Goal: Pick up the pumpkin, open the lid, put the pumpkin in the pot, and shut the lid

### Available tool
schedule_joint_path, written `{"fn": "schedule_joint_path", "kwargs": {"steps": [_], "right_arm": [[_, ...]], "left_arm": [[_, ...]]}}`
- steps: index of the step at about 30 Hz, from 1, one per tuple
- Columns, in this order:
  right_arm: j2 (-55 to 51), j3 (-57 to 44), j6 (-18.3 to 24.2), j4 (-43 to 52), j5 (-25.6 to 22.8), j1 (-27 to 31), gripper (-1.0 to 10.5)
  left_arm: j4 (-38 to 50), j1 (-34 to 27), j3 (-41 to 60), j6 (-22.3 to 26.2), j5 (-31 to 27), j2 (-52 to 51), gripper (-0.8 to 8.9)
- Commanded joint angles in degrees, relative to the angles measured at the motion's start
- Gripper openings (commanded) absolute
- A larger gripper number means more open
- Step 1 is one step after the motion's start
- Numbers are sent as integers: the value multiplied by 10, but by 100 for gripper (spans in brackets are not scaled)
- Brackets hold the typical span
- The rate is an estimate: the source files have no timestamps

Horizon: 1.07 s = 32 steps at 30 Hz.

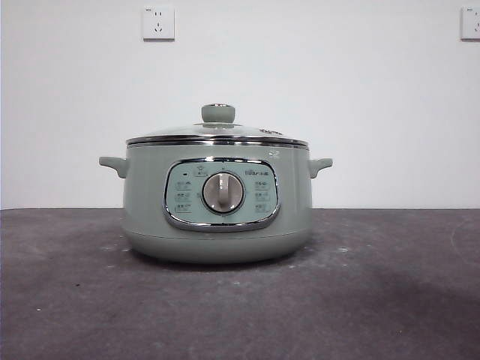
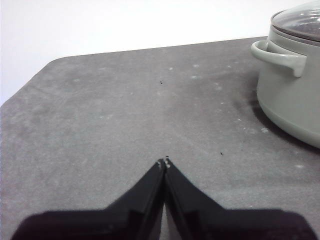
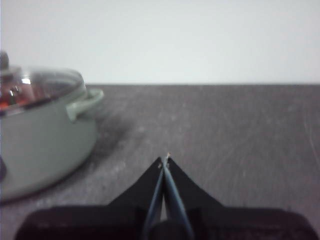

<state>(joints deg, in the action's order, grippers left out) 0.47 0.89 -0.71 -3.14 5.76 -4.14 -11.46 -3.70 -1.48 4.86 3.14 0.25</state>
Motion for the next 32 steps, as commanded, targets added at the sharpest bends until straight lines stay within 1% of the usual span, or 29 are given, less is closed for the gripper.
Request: {"fn": "schedule_joint_path", "kwargs": {"steps": [1, 4, 7, 11, 13, 32], "right_arm": [[-4, -5, -10, -12, -3, -1, 1], [-4, -5, -10, -31, -2, -1, 1], [-4, -5, -10, -72, -2, -1, 1], [-4, -5, -14, -69, 0, -1, 1], [-4, -5, -29, -68, -1, -1, 1], [-4, -5, -28, -68, -2, 0, 1]], "left_arm": [[1, -2, 9, -4, -1, -2, -3], [1, -2, 9, -4, -1, -2, -3], [1, -2, 9, -4, -1, -2, -3], [1, -2, 9, -4, -1, -2, -3], [1, -2, 9, -4, -1, -2, -3], [1, -2, 9, -4, -1, -2, -3]]}}
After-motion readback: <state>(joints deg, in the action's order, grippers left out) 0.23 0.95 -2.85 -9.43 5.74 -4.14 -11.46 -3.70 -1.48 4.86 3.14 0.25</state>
